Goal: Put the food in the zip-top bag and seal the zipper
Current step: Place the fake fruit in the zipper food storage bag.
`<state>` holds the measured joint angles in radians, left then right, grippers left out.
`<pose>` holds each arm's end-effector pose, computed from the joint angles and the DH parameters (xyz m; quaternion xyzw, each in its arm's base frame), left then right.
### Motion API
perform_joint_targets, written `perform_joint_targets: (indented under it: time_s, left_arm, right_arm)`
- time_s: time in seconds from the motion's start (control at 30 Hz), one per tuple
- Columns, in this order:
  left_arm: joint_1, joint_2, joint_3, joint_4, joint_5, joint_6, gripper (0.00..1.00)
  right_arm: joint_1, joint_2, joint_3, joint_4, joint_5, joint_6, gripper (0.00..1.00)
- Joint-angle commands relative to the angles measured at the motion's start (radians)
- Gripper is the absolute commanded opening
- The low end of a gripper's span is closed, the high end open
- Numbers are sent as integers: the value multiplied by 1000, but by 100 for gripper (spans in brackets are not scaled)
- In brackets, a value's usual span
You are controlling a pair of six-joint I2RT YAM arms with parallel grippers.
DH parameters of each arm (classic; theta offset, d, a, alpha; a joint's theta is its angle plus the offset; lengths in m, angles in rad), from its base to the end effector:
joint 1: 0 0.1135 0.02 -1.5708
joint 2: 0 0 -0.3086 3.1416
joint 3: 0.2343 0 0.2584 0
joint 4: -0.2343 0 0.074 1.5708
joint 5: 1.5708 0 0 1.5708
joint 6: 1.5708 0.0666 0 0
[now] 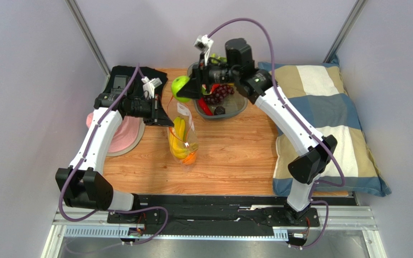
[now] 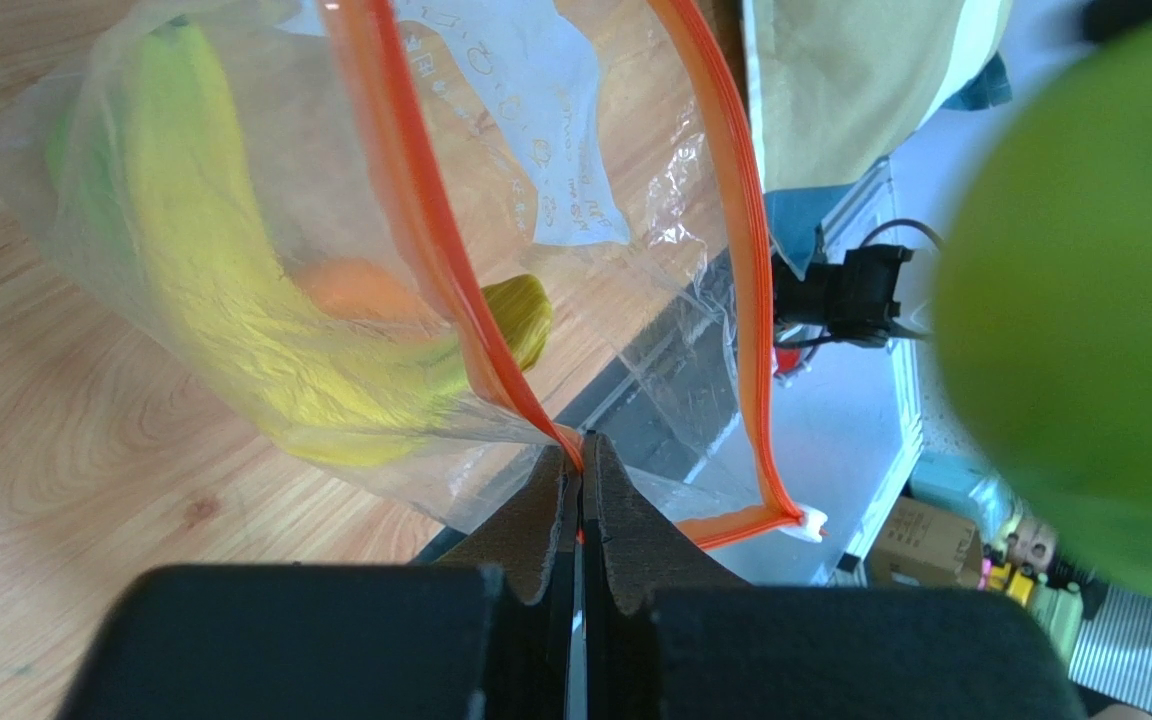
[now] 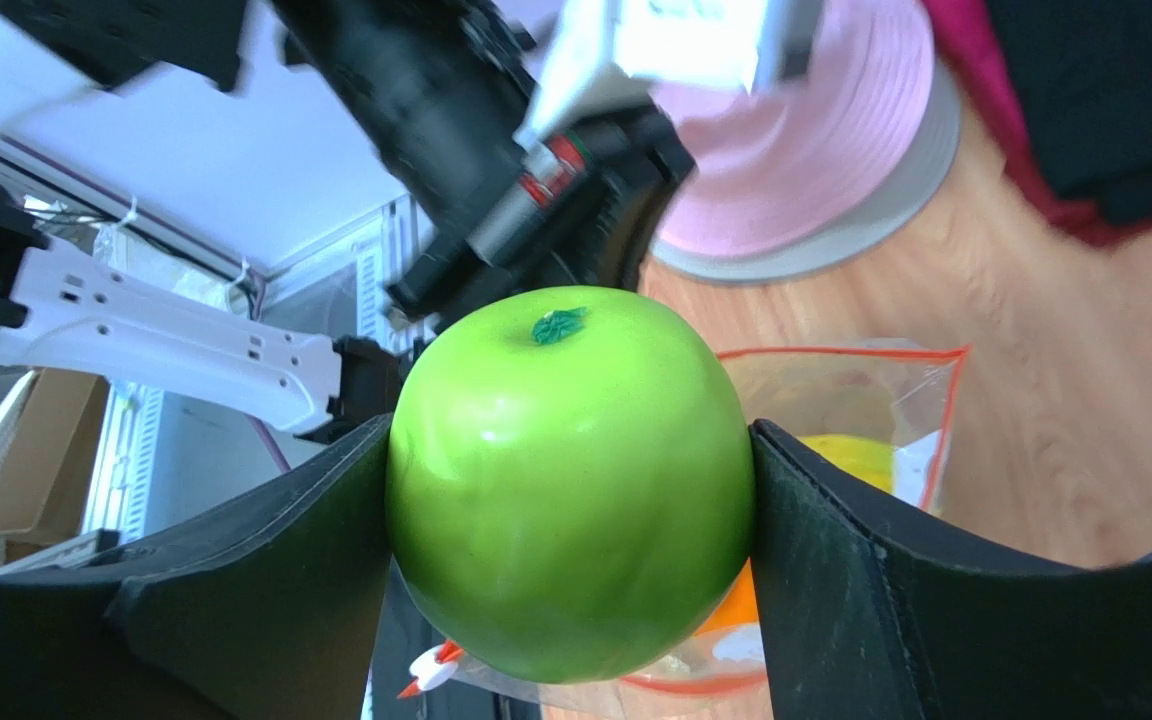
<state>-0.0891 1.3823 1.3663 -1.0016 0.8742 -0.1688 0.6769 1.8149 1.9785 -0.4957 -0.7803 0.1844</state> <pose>0.2701 -0.0754 0.3733 0.0808 0.8755 -0.4357 0.1930 0.3195 0.3168 0.4735 -0.3977 0.6765 0.5055 0.3586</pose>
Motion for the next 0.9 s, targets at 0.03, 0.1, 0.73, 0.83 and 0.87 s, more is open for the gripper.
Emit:
perform_joint_targets:
  time_s: [0.03, 0.1, 0.73, 0.83, 0.87]
  left_arm:
    - [5, -55, 8, 43, 54, -8, 0]
    - [3, -63, 8, 41, 52, -5, 0]
    - [9, -39, -3, 72, 48, -18, 0]
    - [12, -29, 5, 69, 51, -18, 0]
    - [17, -26, 8, 66, 54, -17, 0]
  right_arm:
    - [0, 59, -50, -4, -4, 21, 28]
    - [1, 76, -43, -62, 13, -5, 30]
    - [-149, 99, 59, -101, 120, -155, 100]
    - [-180, 113, 3, -32, 239, -340, 100]
    - [-188, 127, -7, 4, 281, -380, 100]
